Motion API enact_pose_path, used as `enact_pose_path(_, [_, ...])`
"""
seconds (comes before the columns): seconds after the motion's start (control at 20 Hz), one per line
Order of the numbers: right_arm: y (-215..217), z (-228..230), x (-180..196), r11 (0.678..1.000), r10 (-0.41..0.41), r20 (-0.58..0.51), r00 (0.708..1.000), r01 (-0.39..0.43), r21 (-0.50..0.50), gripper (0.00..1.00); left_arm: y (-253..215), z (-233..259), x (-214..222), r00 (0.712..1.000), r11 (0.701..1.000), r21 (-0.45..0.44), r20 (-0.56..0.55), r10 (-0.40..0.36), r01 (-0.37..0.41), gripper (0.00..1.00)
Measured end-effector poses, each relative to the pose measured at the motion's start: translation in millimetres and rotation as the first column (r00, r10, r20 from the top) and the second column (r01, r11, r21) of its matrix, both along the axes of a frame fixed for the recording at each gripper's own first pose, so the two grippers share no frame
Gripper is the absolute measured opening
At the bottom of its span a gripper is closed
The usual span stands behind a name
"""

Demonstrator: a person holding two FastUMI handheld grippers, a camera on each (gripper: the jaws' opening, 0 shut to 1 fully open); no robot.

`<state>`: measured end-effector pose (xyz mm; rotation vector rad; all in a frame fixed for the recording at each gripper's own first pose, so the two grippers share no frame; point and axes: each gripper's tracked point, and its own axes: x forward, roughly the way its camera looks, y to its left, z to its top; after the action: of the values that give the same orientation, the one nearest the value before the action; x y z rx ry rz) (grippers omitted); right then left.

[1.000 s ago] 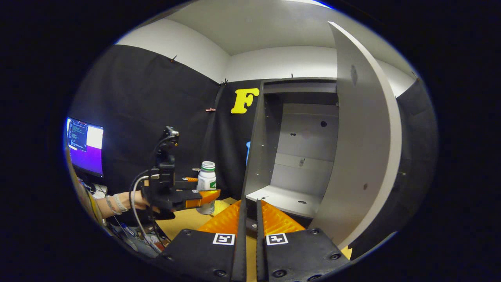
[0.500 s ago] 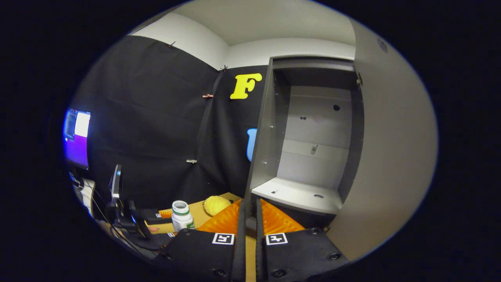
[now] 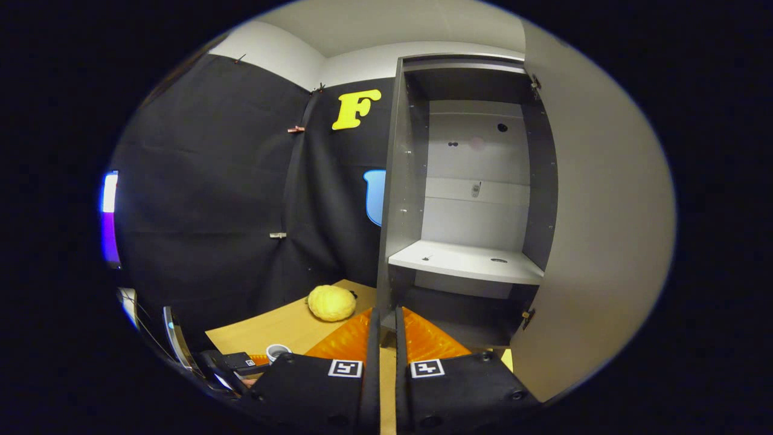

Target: Open the cabinet door with the right hand, grasp the bottle in the cabinet with the left hand and place it on the coaster, then close the cabinet door with the right hand.

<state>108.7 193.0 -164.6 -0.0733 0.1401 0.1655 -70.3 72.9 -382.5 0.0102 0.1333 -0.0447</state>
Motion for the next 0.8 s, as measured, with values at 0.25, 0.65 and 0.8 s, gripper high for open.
enact_pose_path(0.25, [16,-9,-7,1.0,0.009,-0.033,0.999,-0.008,0.03,0.14,-3,-9,10,0.999,1.0,-0.011,0.022,-0.027,0.028,0.73])
enact_pose_path(0.65, [16,-23,-2,1.0,0.0,-0.074,0.997,0.001,0.013,0.14,15,-35,20,1.0,0.999,-0.049,-0.005,0.0,0.0,0.73])
enact_pose_path(0.8, [17,-26,1,1.0,-0.001,-0.081,0.997,0.002,0.014,0.14,14,-35,22,1.0,0.999,-0.051,-0.011,-0.009,0.008,0.74])
